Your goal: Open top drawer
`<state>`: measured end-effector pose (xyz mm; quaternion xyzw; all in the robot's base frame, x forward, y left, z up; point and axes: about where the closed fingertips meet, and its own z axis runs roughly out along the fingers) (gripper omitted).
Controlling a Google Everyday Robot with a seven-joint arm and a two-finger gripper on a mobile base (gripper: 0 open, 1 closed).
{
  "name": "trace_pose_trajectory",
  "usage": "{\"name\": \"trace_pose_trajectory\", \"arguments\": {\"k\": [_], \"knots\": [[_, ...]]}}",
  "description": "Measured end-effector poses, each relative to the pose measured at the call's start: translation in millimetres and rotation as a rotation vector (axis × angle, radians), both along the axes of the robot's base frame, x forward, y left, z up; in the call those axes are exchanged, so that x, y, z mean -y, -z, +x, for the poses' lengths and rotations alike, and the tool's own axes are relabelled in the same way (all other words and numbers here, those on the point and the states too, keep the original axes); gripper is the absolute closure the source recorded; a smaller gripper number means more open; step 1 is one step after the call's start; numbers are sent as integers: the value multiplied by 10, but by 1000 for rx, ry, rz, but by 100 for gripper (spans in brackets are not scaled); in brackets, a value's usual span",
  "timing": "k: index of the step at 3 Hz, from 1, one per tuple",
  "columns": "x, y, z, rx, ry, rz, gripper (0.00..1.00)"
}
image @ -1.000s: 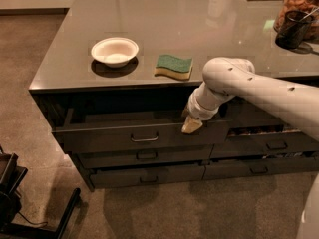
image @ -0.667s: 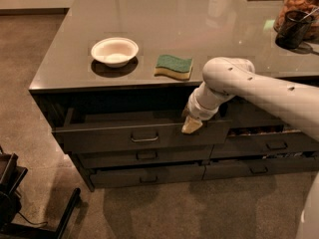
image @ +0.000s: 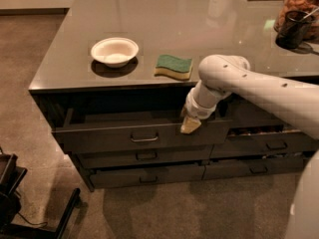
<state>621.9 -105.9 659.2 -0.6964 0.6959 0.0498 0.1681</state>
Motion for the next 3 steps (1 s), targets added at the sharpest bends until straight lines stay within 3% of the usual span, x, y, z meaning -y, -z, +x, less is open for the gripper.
{"name": "trace_pose_trajectory", "arguments": {"k": [1,2,3], "knots": [[-29,-8,-127,-65,-24,-31,11],[-24,-52,-345,-135,-47,-62,0],[20,-87,-542,-188,-53,-83,0]]}}
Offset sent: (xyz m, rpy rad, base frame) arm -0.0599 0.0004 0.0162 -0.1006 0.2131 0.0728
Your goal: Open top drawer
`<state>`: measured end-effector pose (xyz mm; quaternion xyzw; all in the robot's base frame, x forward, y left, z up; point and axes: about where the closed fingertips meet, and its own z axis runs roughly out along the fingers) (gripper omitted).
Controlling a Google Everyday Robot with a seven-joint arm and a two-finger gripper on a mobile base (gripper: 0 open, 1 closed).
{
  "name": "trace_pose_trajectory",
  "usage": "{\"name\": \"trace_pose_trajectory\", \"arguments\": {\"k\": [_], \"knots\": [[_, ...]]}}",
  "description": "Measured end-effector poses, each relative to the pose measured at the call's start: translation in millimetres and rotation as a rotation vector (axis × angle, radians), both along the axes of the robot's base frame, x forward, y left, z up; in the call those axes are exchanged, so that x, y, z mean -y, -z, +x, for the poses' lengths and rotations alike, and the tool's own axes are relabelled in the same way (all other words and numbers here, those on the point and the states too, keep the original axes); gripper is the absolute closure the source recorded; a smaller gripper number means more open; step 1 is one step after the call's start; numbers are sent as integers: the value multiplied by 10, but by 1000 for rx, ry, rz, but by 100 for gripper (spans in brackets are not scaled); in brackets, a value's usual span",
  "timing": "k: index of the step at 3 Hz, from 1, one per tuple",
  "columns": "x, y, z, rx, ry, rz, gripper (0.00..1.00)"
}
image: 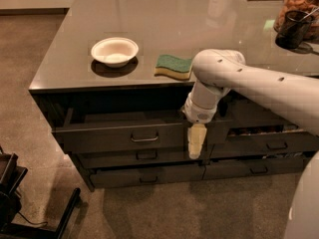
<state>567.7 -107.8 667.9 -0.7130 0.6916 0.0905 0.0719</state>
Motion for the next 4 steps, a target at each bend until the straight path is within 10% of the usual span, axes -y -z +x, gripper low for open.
{"name": "trace_pose_trajectory", "arguments": {"k": [4], "knots": [[183,-1,-456,-119,78,68,0]]}}
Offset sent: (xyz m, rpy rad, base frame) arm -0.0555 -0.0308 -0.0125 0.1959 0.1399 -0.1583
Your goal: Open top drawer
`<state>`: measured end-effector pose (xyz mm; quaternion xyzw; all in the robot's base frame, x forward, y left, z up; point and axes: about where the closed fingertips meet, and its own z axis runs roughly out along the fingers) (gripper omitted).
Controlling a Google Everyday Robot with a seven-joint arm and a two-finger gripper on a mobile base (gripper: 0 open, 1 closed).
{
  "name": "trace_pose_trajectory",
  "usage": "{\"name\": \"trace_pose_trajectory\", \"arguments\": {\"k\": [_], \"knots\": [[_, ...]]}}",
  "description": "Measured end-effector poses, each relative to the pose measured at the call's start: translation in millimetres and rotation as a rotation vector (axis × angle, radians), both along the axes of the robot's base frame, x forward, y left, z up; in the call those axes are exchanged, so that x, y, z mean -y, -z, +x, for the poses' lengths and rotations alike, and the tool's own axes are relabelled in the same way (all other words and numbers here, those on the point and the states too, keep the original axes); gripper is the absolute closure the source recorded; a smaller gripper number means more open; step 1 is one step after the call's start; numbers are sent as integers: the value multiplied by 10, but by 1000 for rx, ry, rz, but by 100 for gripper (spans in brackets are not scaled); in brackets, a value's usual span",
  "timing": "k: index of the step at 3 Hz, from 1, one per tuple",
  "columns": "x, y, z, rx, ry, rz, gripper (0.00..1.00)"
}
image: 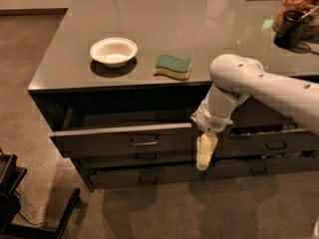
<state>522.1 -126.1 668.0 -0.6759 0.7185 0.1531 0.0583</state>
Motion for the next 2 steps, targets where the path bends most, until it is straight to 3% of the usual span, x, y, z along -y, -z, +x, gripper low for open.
{"name": "trace_pose_trajectory", "arguments": {"k": [1,2], "knots": [[72,-88,-172,-28,38,19,0],[72,-88,-172,-28,38,19,0]]}}
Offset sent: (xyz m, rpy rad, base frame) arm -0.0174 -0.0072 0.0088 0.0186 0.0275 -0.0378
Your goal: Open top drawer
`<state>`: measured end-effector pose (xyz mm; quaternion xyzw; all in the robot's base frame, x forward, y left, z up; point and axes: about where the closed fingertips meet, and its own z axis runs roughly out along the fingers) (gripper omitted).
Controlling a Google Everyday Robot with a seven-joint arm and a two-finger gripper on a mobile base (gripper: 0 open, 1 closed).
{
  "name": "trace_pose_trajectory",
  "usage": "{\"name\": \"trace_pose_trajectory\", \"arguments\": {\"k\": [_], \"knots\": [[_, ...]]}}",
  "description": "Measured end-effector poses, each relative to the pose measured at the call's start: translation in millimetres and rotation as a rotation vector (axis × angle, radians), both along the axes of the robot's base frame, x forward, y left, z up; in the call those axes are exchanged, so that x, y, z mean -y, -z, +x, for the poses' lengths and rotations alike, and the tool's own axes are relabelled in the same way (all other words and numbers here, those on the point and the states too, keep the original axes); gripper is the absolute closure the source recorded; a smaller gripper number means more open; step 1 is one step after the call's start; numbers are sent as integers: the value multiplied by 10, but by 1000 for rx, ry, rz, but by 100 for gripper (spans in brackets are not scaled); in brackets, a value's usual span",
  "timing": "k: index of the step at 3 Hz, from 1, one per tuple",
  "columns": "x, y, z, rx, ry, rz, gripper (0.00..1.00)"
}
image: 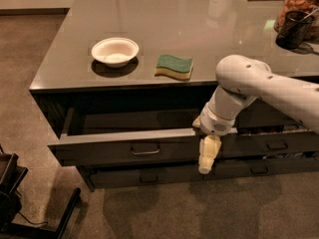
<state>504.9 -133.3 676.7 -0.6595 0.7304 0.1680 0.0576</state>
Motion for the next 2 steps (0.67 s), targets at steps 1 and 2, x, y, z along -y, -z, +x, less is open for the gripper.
{"name": "trace_pose_trajectory", "arguments": {"k": [1,2], "knots": [[-3,-19,31,13,32,99,0],[27,-138,88,81,100,258,0]]}}
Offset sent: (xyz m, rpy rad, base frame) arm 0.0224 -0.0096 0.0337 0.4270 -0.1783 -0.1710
